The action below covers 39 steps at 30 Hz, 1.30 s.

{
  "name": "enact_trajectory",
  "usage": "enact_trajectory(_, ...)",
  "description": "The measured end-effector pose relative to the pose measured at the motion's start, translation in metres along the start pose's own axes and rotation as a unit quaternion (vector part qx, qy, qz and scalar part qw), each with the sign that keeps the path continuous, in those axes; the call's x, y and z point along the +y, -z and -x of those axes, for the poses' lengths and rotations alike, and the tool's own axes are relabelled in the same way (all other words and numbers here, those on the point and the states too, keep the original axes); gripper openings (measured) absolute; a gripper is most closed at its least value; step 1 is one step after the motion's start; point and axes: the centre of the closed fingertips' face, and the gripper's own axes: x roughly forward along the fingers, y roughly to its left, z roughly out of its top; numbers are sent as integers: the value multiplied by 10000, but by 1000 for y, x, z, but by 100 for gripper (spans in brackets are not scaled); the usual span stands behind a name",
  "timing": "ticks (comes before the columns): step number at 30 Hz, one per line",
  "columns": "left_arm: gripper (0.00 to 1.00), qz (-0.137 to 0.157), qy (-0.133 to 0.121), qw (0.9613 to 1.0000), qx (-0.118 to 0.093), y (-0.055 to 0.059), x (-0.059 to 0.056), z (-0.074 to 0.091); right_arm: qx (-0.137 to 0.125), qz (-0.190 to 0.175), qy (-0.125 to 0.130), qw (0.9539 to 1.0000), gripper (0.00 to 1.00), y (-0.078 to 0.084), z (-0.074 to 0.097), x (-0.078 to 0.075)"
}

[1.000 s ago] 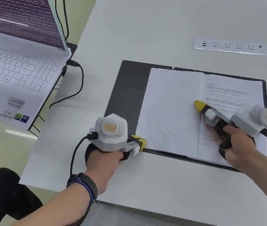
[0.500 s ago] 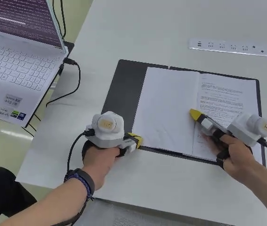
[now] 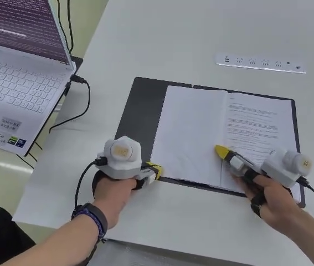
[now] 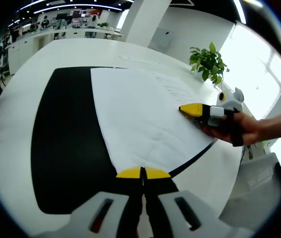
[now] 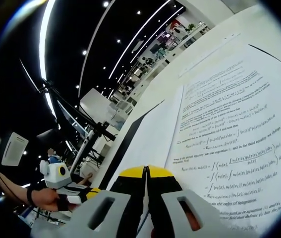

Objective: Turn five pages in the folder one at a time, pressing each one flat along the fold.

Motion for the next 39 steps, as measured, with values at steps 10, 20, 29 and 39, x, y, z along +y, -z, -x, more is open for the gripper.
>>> enact_trajectory(10, 0, -66, 18, 10000, 47, 0, -1, 0, 150, 21, -55, 9999, 0, 16, 14, -1)
enact_trajectory(20, 0, -191, -70, 9997, 117, 0, -3, 0, 306, -20, 30, 9995, 0, 30, 24, -2)
enact_trajectory(29, 0, -302, -154, 9992, 199, 1, -2, -1, 400, -8, 45, 9992, 0, 44, 34, 0)
enact_trajectory(39, 0, -305, -167, 9992, 194, 1, -2, 0, 326, -71, 72, 9994, 0, 47, 36, 2)
